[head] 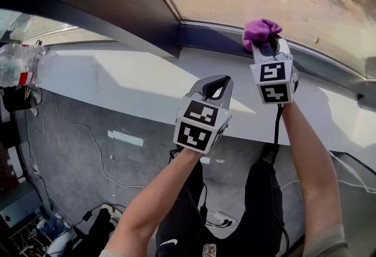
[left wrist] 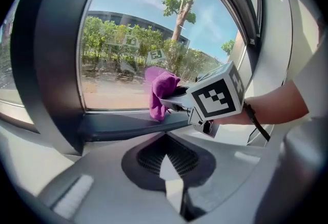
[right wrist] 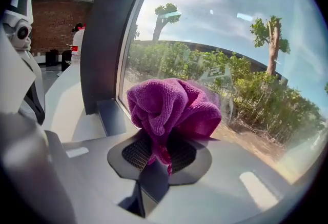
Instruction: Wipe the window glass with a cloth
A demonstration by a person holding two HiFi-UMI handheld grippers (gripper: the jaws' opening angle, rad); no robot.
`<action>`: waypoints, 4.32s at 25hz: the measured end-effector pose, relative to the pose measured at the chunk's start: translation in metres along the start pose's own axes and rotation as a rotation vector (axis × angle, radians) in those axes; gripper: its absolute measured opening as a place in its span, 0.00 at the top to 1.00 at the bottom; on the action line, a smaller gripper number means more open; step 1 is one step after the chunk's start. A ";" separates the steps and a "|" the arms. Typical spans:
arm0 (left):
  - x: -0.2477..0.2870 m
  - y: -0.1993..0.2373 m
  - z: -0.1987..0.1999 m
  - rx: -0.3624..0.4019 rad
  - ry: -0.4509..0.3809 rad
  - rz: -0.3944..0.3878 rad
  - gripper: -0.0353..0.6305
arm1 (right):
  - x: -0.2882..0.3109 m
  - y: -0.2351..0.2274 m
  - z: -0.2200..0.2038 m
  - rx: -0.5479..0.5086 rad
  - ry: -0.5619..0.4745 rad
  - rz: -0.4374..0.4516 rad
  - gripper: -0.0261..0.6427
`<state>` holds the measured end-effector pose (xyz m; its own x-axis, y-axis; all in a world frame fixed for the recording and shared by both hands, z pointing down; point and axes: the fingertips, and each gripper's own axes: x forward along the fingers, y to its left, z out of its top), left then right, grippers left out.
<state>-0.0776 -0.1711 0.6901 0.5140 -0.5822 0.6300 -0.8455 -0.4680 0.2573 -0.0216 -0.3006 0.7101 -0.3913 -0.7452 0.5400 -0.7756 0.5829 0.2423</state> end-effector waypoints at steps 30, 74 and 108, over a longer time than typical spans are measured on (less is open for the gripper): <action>0.206 -0.363 0.087 0.254 0.068 -0.279 0.95 | -0.230 -0.416 -0.281 0.440 0.182 -0.489 0.81; 0.040 -0.095 0.016 0.019 0.002 -0.045 0.95 | -0.074 -0.153 -0.127 0.314 0.276 -0.279 0.81; -0.119 0.176 -0.064 -0.107 -0.009 0.131 0.95 | 0.105 0.168 0.072 0.130 0.060 0.175 0.81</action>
<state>-0.2969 -0.1422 0.7073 0.3995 -0.6399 0.6564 -0.9156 -0.3148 0.2502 -0.2284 -0.3040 0.7495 -0.4987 -0.6131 0.6127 -0.7573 0.6521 0.0362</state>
